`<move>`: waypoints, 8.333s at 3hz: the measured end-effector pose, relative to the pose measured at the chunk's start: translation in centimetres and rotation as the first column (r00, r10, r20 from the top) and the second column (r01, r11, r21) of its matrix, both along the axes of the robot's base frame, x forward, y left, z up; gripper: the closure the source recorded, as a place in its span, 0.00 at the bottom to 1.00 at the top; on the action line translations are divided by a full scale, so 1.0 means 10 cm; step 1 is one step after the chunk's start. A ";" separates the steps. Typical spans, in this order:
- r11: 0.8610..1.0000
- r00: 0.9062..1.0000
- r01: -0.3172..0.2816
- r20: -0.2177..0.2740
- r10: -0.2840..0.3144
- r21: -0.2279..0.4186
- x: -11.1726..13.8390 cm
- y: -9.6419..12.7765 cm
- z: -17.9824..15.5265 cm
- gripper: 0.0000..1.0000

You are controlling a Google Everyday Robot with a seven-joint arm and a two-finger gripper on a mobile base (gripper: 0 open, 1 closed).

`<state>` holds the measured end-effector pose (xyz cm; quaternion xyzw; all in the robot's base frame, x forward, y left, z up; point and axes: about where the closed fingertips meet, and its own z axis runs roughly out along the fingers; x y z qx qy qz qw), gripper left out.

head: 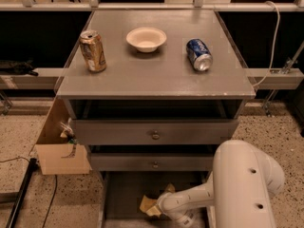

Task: Pick sponge from bottom drawer and place on counter

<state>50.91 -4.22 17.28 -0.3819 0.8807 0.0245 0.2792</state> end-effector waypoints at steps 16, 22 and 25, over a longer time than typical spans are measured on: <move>0.999 1.000 0.002 -0.028 -0.003 -0.040 -0.06 0.16 -0.42 0.00; 0.997 0.996 0.074 -0.054 -0.072 0.025 0.37 -0.20 -0.50 0.00; 0.997 0.996 0.074 -0.054 -0.072 0.025 0.37 -0.20 -0.50 0.64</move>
Offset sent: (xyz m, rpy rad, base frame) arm -0.0221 0.0301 -0.0165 -0.0502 -0.0086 0.0521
